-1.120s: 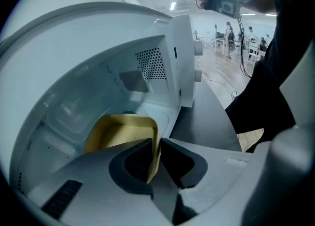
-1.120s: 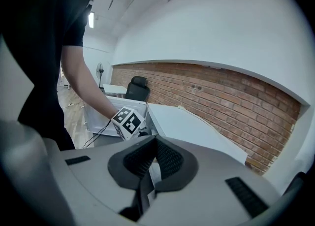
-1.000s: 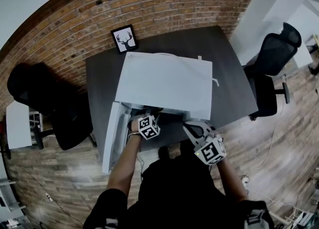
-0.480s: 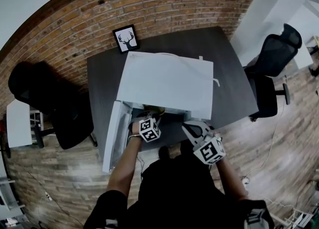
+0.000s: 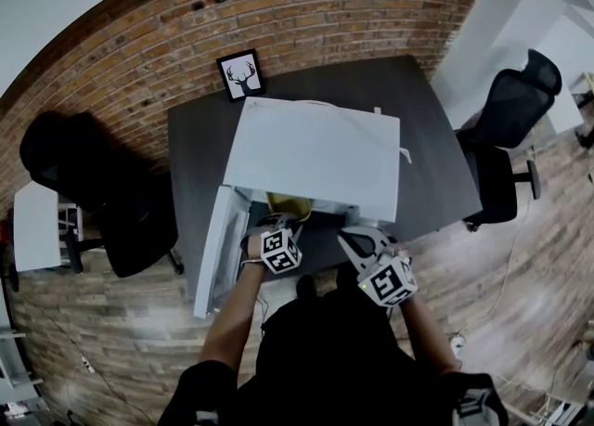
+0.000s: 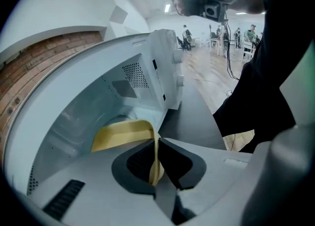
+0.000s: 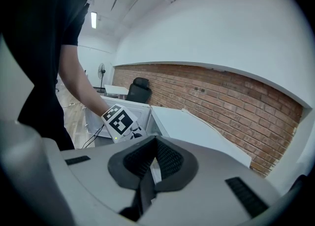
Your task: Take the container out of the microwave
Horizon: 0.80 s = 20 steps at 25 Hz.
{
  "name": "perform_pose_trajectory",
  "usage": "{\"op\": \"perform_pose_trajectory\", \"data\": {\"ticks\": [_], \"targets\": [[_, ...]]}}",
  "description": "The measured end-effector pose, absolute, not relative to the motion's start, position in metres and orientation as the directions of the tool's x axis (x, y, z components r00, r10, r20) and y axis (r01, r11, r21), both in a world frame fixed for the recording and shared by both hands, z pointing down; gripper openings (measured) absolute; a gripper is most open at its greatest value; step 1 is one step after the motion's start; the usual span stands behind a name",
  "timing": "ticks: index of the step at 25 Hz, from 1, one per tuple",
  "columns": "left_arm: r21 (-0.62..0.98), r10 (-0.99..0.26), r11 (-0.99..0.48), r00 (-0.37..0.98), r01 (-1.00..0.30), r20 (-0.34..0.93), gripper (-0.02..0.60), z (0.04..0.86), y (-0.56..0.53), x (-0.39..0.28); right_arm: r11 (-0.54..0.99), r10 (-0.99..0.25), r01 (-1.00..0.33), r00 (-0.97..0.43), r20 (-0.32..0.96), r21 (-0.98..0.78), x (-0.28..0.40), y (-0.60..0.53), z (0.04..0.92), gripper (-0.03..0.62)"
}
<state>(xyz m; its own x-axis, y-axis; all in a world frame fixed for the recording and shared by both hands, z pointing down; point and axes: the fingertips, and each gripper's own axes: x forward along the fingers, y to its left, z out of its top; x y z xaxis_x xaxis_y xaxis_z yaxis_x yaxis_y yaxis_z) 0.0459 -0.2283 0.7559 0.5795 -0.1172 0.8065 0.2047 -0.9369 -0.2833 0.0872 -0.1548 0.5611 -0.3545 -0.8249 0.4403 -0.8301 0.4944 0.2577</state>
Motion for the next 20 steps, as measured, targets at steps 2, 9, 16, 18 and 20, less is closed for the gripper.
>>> {"op": "perform_pose_trajectory", "data": {"ticks": [2, 9, 16, 18, 20], "targets": [[-0.287, -0.123, -0.937, 0.581, 0.199, 0.804, 0.026, 0.754, -0.225, 0.042, 0.497, -0.825, -0.828, -0.357, 0.439, 0.26, 0.084, -0.154, 0.561, -0.002], [-0.318, -0.149, -0.928, 0.587, 0.196, 0.796, 0.028, 0.743, -0.217, 0.026, 0.504, -0.823, -0.823, -0.366, 0.434, 0.263, 0.067, -0.152, 0.563, -0.002], [-0.354, -0.169, -0.913, 0.598, 0.206, 0.784, 0.027, 0.726, -0.205, 0.013, 0.502, -0.825, -0.82, -0.361, 0.435, 0.273, 0.054, -0.144, 0.565, -0.002], [-0.355, -0.167, -0.911, 0.601, 0.208, 0.781, 0.028, 0.721, -0.201, 0.008, 0.5, -0.826, -0.822, -0.359, 0.435, 0.271, 0.049, -0.141, 0.565, -0.002], [-0.354, -0.167, -0.912, 0.601, 0.207, 0.781, 0.028, 0.717, -0.196, 0.002, 0.498, -0.826, -0.825, -0.357, 0.435, 0.268, 0.045, -0.137, 0.565, -0.002]]}}
